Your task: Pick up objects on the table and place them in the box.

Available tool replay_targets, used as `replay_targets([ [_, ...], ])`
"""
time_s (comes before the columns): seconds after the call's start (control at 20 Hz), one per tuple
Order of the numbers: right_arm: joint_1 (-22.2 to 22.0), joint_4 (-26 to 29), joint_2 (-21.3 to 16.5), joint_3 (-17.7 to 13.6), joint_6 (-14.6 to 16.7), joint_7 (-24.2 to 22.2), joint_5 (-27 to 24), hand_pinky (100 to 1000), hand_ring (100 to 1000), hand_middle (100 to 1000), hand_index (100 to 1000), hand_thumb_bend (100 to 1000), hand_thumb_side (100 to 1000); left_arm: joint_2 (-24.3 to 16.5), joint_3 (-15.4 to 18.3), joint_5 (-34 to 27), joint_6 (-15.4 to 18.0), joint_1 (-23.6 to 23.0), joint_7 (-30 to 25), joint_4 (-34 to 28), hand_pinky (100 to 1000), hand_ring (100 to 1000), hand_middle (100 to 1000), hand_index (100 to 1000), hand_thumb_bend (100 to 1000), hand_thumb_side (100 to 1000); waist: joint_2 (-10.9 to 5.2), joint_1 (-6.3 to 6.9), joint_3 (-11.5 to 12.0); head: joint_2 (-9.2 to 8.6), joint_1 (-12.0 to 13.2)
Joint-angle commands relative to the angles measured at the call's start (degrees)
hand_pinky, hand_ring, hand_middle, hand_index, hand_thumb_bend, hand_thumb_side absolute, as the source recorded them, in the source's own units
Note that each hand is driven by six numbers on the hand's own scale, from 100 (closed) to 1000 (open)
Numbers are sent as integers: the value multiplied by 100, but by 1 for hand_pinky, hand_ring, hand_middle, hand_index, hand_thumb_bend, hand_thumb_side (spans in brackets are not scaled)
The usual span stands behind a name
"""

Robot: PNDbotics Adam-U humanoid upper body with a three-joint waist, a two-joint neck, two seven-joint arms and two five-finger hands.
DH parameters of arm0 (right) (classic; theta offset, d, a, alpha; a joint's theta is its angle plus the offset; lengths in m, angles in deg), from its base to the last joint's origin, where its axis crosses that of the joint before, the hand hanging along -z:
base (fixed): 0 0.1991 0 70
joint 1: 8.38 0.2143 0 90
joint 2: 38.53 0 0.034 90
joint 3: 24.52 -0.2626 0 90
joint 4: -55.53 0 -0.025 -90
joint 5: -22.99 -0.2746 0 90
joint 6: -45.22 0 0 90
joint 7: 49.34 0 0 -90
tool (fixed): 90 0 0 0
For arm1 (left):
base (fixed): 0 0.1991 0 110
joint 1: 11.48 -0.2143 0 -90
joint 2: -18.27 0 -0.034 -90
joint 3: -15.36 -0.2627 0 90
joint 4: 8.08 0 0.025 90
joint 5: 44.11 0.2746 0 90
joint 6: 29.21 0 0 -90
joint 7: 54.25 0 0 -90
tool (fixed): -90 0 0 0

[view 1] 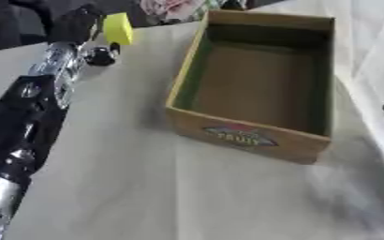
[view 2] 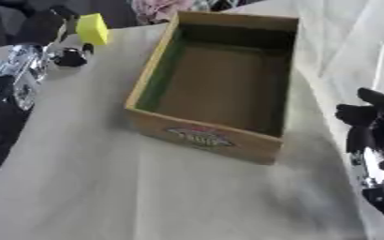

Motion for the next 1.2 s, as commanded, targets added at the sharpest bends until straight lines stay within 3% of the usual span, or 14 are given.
replay_targets([
  [0.05,51,160,-5,13,12,-34,37,862,832,651,903,100,459,-140,45,70,-37,73,82,-81,782,826,851,881,251,325,-113,-29,-3,-110,-17],
  [0.65,79,169,18,17,12,-58,38,863,833,650,903,100,462,-114,51,406,-288,40,504,-70,700,752,789,834,257,309,-55,-39,-20,-303,-129],
  [1.0,99,170,22,18,12,-72,41,864,833,650,903,100,464,-96,45,471,-381,43,780,-93,610,654,688,761,234,284,-26,-17,-57,-354,-123],
  [1.2,109,172,26,14,11,-77,44,864,834,650,903,100,464,-73,59,389,-438,40,986,-110,631,692,729,787,239,285,-8,0,-80,-360,-126],
])
